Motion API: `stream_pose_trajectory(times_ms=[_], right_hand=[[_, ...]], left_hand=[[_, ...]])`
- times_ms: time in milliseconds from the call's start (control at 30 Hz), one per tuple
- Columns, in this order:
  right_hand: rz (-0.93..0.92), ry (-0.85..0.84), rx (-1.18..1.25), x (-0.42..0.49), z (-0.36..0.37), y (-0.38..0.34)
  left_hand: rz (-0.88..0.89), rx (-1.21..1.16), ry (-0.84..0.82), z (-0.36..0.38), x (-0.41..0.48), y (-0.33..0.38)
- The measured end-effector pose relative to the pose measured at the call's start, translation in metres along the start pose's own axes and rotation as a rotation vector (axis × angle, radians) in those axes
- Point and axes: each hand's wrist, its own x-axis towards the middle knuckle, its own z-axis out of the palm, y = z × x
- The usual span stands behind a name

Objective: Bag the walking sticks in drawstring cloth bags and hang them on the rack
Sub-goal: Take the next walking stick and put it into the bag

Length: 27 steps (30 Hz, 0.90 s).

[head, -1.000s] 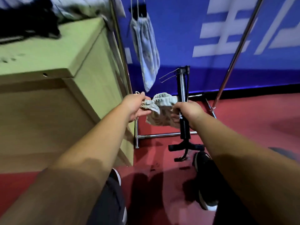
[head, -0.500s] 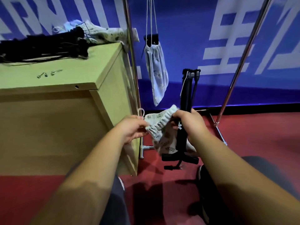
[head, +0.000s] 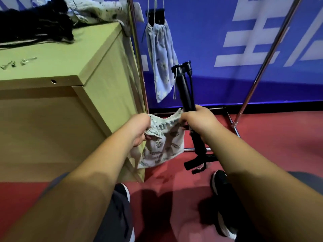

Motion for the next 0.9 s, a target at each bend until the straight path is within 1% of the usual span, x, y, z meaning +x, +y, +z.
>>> stream_pose_trajectory(times_ms=[67, 100, 233, 300, 433, 533, 667, 733, 833, 900], right_hand=[[-0.01, 0.038, -0.002, 0.003, -0.001, -0.002], [-0.017, 0.051, -0.002, 0.003, -0.003, -0.004], [-0.041, 0.084, 0.044, 0.002, -0.013, -0.005], [-0.007, 0.058, 0.143, 0.0, -0.017, -0.006], [0.137, -0.03, 0.382, 0.001, -0.027, -0.012], [0.222, -0.128, 0.572, 0.003, -0.034, -0.017], [0.253, -0.157, 0.723, 0.005, -0.044, -0.02], [0.263, -0.149, 0.789, 0.006, -0.048, -0.019], [0.274, -0.133, 0.867, 0.009, -0.052, -0.017], [0.282, -0.107, 0.906, 0.011, -0.054, -0.015]], left_hand=[[0.011, 0.042, 0.013, 0.004, 0.003, 0.001], [0.041, 0.104, 0.033, 0.007, 0.004, 0.001], [0.232, 0.541, 0.129, 0.01, 0.01, -0.007], [0.301, 0.684, 0.149, 0.01, 0.01, -0.014], [0.404, 0.888, 0.192, 0.005, 0.007, -0.025], [0.43, 1.075, 0.218, -0.003, 0.008, -0.028], [0.444, 1.099, 0.148, -0.011, 0.014, -0.031], [0.451, 1.11, 0.098, -0.015, 0.017, -0.032], [0.454, 1.158, 0.073, -0.016, 0.021, -0.033], [0.43, 1.14, 0.057, -0.016, 0.022, -0.034]])
